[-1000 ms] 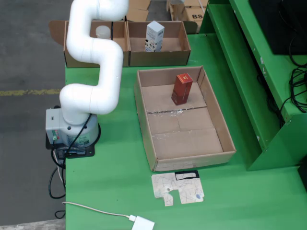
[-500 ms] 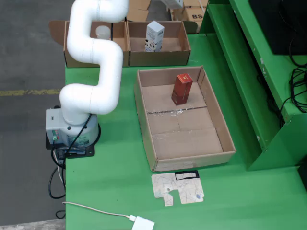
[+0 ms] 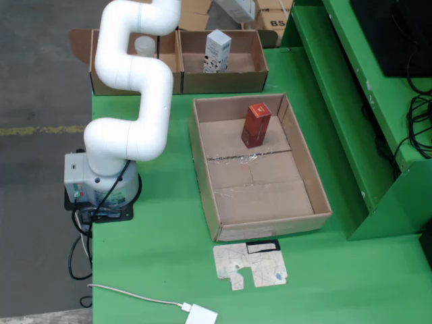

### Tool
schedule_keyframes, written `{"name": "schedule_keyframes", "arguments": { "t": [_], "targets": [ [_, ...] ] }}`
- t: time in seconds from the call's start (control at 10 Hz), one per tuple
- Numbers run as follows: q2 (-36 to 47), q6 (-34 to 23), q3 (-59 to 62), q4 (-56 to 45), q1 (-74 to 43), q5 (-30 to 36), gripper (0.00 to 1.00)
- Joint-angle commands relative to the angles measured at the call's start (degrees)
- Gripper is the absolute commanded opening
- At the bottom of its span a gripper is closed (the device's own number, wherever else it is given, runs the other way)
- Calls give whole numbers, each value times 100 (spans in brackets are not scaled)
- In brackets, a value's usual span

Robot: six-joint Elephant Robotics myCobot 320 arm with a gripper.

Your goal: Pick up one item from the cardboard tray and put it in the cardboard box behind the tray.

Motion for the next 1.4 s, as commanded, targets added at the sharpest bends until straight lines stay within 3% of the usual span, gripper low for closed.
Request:
{"name": "schedule_keyframes", "arguments": {
  "t": [0.0,1.3],
  "targets": [
    [152,11,175,76,-6,-69,0],
    [-371,1,175,77,-216,-68,0]
  ]
}}
